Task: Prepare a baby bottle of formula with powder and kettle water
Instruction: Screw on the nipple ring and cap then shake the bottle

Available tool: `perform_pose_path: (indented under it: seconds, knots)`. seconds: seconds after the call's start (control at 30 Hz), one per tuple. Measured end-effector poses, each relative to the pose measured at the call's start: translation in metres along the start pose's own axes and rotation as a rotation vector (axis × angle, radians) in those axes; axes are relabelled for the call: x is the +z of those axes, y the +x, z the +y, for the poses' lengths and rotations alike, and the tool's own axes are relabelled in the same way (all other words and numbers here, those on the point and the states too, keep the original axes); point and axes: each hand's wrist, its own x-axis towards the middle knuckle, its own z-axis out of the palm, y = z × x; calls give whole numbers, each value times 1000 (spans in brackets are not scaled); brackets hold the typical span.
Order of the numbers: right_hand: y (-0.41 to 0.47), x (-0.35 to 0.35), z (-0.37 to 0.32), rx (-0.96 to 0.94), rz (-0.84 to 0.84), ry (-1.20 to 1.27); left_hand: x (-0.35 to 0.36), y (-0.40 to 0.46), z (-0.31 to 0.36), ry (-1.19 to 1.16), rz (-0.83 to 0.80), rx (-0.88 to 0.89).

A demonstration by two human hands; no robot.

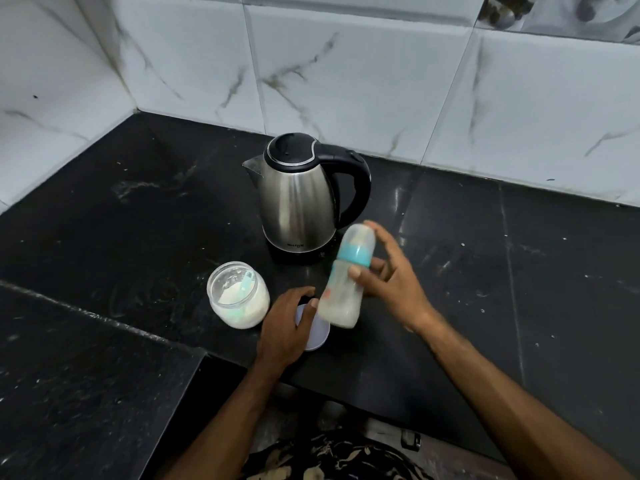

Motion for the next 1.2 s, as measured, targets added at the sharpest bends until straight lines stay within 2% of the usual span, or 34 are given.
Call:
perform_pose_path:
  seconds: [0.1, 0.17, 0.23, 0.33, 0.37, 0.53, 0.6, 0.7, 0.73, 0.77, 0.87, 0.93, 1.0, 1.1, 1.13, 1.2]
  knots:
    - [17, -9, -11, -80, 315, 235, 0, -1, 2, -2, 20, -13]
    - [22, -12, -11, -100, 404, 344, 0, -1, 3, -5, 23, -13]
    - [15, -7, -4, -54, 299, 265, 0, 0, 1, -2, 20, -4]
    - [-3, 1, 6, 13, -9, -21, 0, 0, -1, -3, 0, 11]
    - [-3, 0, 5, -1, -21, -36, 0, 0, 0, -1, 1, 7]
    - [19, -10, -12, -90, 381, 315, 1, 0, 4, -2, 24, -15]
    - [16, -6, -7, -62, 334, 311, 1, 0, 2, -2, 20, -18]
    - [-2, 8, 5, 3, 20, 26, 1, 0, -6, -16, -21, -4]
    - [-4, 9, 8, -1, -37, -33, 1, 0, -7, -24, -26, -2]
    - [-1, 9, 6, -25, -25, -24, 0, 0, -6, -27, -21, -1]
    - [15, 1, -9, -100, 246, 238, 1, -1, 1, -8, 29, -5]
    - [21, -3, -12, -121, 341, 365, 1, -1, 5, -9, 31, -22]
    - [13, 2, -10, -89, 257, 266, 0, -1, 1, -8, 22, -14]
    - [-4, 11, 3, -12, -26, 5, 0, 0, -5, -58, -24, -14]
    - [-4, 10, 4, -17, -44, -20, 0, 0, -5, -60, -26, -17]
    - [4, 5, -2, -60, 104, 76, 0, -1, -2, -29, 2, -13]
